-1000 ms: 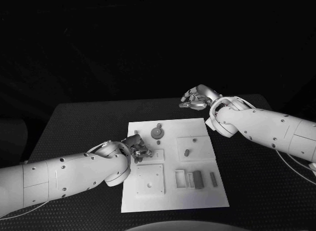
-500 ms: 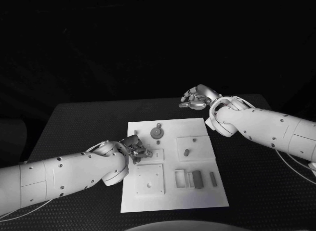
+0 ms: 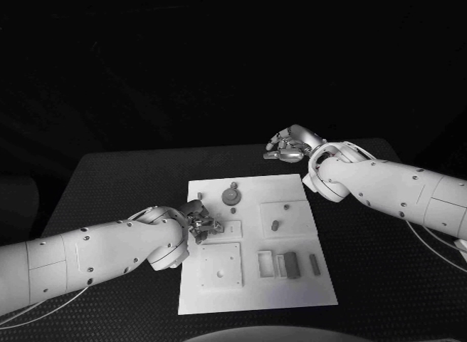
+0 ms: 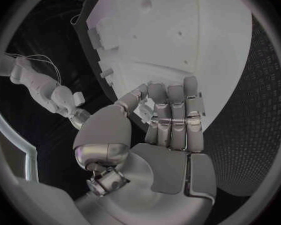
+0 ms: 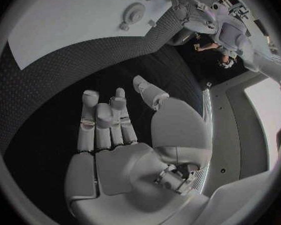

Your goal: Assemble the parts on the task board

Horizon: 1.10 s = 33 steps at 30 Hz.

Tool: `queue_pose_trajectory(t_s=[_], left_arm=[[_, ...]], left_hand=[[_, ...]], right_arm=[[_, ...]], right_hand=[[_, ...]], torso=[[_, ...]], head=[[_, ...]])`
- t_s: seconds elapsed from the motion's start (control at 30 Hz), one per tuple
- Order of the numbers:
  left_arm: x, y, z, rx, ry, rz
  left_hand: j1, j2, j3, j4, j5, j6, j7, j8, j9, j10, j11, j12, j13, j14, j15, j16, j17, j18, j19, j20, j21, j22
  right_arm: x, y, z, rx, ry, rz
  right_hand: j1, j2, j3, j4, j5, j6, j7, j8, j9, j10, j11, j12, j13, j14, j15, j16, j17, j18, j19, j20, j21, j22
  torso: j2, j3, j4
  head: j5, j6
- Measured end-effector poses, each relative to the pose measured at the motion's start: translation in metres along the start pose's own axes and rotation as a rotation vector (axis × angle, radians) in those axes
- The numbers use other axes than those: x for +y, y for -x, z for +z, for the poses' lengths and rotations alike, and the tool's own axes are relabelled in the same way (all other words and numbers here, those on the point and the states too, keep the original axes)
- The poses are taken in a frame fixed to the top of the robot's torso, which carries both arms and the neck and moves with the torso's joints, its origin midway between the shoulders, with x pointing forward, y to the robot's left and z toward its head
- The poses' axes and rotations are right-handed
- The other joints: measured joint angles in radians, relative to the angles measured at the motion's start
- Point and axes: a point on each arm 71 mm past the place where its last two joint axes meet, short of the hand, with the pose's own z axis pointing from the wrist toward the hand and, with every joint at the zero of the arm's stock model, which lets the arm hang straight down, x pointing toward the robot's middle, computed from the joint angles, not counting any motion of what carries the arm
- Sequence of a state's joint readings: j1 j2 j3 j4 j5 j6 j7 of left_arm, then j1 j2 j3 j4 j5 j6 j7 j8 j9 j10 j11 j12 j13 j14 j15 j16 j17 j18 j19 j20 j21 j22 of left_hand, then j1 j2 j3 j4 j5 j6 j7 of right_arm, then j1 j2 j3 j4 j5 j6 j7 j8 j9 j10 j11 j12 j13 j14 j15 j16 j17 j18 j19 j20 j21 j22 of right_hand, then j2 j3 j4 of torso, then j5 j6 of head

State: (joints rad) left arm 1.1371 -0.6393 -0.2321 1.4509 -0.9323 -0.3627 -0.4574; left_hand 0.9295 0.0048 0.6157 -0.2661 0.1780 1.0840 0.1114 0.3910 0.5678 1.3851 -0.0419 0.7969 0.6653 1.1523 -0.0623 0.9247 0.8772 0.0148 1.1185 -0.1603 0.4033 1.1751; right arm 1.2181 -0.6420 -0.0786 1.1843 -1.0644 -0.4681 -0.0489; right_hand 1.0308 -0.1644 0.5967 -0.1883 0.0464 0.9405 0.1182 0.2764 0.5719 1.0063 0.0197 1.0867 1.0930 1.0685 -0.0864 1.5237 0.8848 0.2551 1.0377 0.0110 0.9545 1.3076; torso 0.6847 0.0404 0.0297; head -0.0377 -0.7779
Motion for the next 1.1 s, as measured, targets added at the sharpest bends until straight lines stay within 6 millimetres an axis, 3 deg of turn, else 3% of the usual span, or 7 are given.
queue_pose_trajectory(t_s=[0.93, 1.1], left_arm=[[-0.019, 0.03, 0.014, 0.121, 0.051, 0.002], [-0.019, 0.028, 0.015, 0.159, 0.065, 0.019]], left_hand=[[-0.008, 0.009, 0.003, -0.011, -0.001, 0.001, -0.001, -0.009, 0.01, -0.005, 0.005, 0.004, -0.004, -0.013, 0.005, 0.009, -0.014, 0.0, -0.002, 0.002, -0.008, 0.008], [-0.019, 0.019, -0.002, -0.016, 0.044, 0.001, -0.001, -0.009, 0.025, -0.005, 0.005, 0.017, -0.005, -0.017, 0.002, 0.032, -0.028, 0.0, -0.002, 0.002, -0.008, 0.02]], right_arm=[[0.001, -0.002, 0.003, 0.009, 0.0, -0.004], [0.001, -0.002, 0.003, 0.012, 0.0, -0.004]], right_hand=[[0.004, 0.004, -0.002, -0.002, 0.0, 0.0, 0.0, 0.0, 0.001, 0.0, 0.0, 0.0, -0.001, 0.0, 0.0, 0.0, 0.0, -0.003, 0.0, 0.0, 0.0, 0.0], [0.004, 0.004, -0.004, -0.004, 0.0, 0.0, 0.0, 0.0, 0.001, 0.0, 0.0, 0.0, -0.001, 0.001, 0.002, 0.0, 0.0, -0.006, 0.0, 0.0, 0.0, 0.0]], torso=[[0.0, 0.0013, -0.0012], [0.0, 0.0013, -0.0012]], head=[[0.0, -0.002], [-0.001, -0.004]])
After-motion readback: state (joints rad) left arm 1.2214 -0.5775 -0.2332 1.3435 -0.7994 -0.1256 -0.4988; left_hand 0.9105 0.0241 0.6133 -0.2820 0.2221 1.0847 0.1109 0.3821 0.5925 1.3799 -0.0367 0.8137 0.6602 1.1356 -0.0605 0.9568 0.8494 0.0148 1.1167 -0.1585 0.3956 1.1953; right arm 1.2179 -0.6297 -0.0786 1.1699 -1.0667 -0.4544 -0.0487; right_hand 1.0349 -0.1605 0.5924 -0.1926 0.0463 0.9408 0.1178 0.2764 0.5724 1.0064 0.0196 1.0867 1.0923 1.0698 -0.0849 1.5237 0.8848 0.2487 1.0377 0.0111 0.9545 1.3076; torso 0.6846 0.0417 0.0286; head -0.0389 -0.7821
